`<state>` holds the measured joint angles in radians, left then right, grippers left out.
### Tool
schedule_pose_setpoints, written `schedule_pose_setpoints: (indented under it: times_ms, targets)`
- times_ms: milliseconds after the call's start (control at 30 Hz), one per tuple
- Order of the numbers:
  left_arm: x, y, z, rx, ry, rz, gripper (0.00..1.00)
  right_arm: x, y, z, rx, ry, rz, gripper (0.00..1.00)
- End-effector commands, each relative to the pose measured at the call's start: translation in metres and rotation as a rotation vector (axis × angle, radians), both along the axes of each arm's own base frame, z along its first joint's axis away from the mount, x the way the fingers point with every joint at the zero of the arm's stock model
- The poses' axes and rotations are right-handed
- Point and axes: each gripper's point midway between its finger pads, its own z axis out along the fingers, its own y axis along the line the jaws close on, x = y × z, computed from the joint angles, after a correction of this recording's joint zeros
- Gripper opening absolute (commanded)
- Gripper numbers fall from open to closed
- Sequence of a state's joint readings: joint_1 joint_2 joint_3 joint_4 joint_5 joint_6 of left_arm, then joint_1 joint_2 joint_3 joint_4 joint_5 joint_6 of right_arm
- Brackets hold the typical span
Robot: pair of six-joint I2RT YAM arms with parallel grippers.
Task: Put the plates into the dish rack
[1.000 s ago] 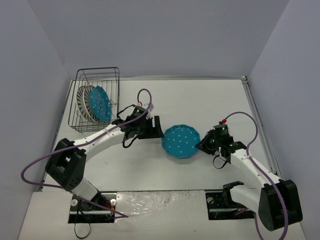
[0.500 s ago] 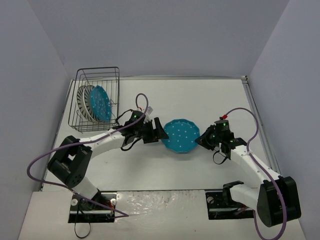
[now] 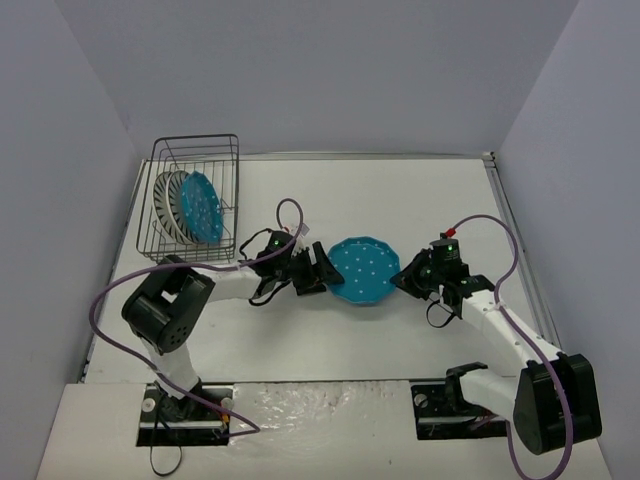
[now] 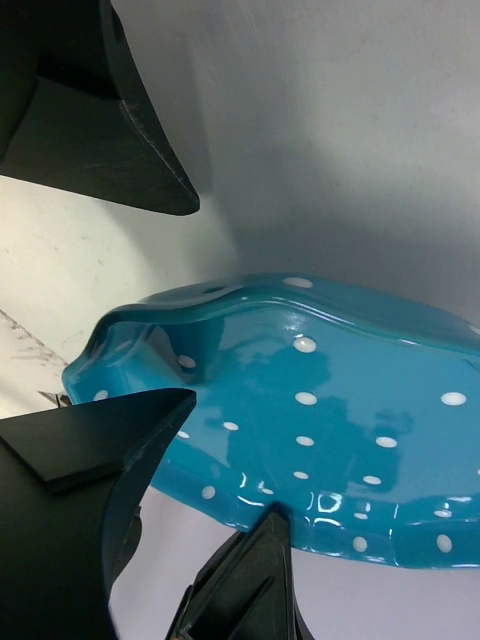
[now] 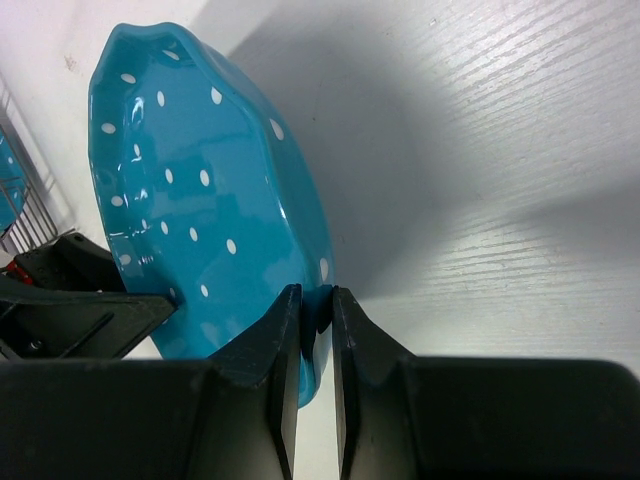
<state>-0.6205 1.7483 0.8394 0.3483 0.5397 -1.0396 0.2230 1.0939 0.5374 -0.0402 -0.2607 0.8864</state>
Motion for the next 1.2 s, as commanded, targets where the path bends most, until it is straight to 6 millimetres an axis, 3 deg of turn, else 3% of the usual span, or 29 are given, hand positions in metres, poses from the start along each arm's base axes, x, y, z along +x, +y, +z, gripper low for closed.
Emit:
schedule_pose_setpoints:
  times_ms: [0, 200, 333, 433, 633, 967, 1167]
  targets:
    - [0.021, -0.024, 0.045, -0.204, -0.106, 0.003, 0.66, 0.040, 0.022, 0.077, 0.137, -0.248, 0.038, 0.00]
    - [0.024, -0.039, 0.048, -0.402, -0.070, 0.020, 0.66, 0.039, 0.021, 0.077, 0.138, -0.251, 0.037, 0.00]
    - [0.027, -0.044, 0.061, -0.581, -0.071, 0.039, 0.65, 0.039, 0.020, 0.079, 0.140, -0.255, 0.039, 0.00]
    - [0.026, -0.045, 0.068, -0.717, -0.041, 0.050, 0.60, 0.039, 0.020, 0.079, 0.141, -0.254, 0.040, 0.00]
    - [0.022, -0.047, 0.092, -0.740, -0.113, 0.024, 0.55, 0.037, 0.020, 0.074, 0.138, -0.245, 0.040, 0.00]
    - [0.017, -0.048, 0.117, -0.645, -0.187, -0.020, 0.31, 0.037, 0.019, 0.071, 0.132, -0.239, 0.042, 0.00]
    - [0.011, -0.051, 0.127, -0.582, -0.220, -0.057, 0.04, 0.036, 0.018, 0.072, 0.129, -0.248, 0.041, 0.00]
